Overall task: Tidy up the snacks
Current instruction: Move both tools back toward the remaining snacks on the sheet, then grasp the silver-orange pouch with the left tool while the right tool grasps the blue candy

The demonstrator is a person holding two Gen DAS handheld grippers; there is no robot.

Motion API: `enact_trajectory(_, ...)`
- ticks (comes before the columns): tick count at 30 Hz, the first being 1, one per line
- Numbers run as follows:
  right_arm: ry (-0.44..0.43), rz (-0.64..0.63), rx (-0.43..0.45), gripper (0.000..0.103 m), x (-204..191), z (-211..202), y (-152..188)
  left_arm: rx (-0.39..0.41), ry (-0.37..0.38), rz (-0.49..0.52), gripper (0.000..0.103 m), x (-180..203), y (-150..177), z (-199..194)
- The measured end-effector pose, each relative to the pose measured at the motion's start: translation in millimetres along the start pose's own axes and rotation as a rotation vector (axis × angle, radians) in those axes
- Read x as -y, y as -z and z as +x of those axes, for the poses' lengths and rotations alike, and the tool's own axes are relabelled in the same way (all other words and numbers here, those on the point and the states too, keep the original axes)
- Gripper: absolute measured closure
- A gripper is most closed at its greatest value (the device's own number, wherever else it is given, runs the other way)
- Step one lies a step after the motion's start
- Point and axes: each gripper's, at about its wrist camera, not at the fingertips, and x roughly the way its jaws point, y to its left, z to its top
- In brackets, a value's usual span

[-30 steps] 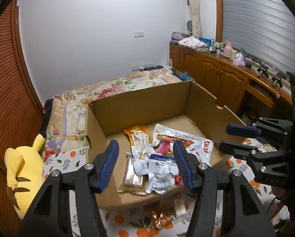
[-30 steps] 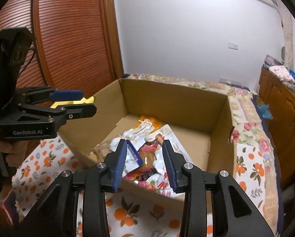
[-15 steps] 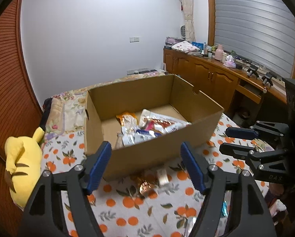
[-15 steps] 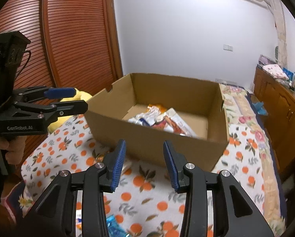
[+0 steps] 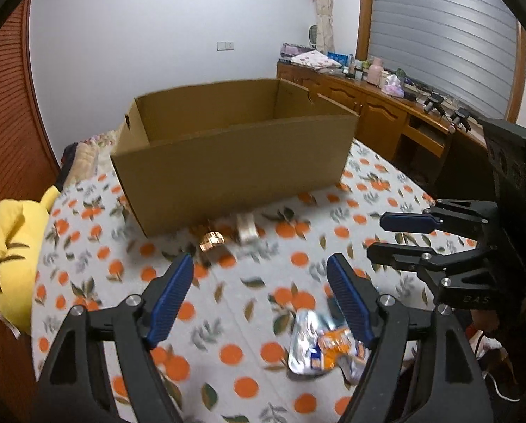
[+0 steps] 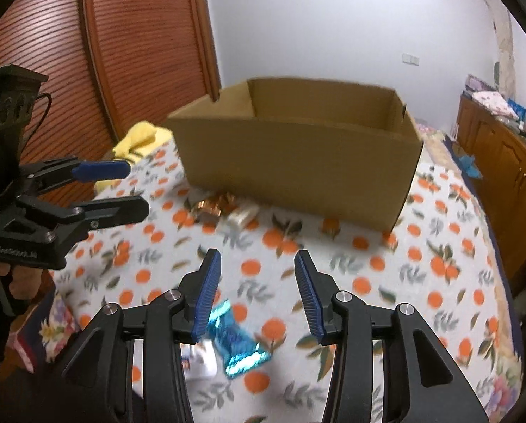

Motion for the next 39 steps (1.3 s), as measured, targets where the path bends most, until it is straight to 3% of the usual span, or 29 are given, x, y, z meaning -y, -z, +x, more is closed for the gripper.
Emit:
enact_trajectory(9,-0.036,-0.017,-0.075,0.059,-7.3,11.2,29.8,-0.055,0.035,-0.034,0.024,8.9,36.0,10.7)
enact_trajectory(20,-0.062,-0.056,-0.149,0.061,-15.7,30.6,44.7,-0.085,0.048,-0.04,0.024,12.0,55.7,19.1)
enact_trajectory(24,-0.056,-0.077,-0.18,0.067,-16.3,41.2,47.8,-0.096,0.05,-0.03,0.024,16.7,60.7,22.0)
enact_trajectory(28,-0.046,-0.087,-0.177,0.082,-14.0,43.6,50.3,-0.107,0.061,-0.016,0.024,23.8,63.1,26.3)
enact_trajectory(39,-0.004,-0.046,-0.16,0.082,2.2,36.0,54.7,-0.12,0.091,0.039,0.024,41.5,62.2,31.0)
